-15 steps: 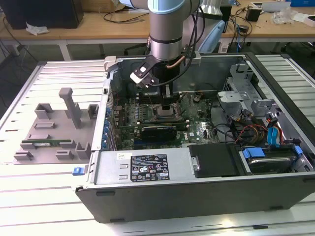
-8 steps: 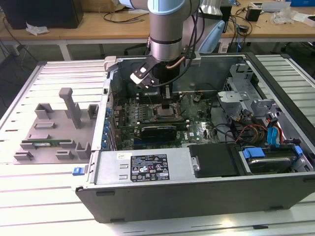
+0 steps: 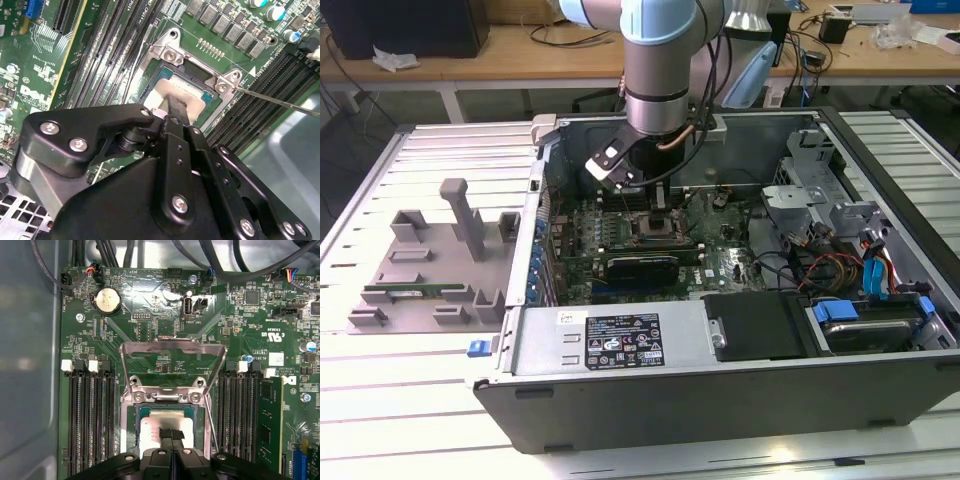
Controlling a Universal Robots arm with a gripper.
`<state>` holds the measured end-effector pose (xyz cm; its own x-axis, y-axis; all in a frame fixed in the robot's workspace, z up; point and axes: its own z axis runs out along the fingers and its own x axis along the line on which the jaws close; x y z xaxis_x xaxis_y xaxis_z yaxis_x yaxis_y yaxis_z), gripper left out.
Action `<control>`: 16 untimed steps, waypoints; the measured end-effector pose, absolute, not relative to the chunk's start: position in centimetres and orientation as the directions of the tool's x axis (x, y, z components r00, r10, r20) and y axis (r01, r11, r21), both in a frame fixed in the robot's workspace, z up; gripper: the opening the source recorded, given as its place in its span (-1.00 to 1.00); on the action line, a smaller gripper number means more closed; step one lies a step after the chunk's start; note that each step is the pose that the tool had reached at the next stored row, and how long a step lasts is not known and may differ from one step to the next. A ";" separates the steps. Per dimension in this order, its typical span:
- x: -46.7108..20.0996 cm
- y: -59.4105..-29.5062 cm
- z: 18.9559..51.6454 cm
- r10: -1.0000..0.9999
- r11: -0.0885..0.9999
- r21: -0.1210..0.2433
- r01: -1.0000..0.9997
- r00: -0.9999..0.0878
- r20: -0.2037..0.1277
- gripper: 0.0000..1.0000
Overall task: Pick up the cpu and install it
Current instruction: 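Place the cpu into insertion slot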
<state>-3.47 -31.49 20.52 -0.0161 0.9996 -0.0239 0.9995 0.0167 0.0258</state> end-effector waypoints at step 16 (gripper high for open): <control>-3.5 -31.5 22.2 1.000 0.017 0.026 1.000 -0.016 -0.025 -0.79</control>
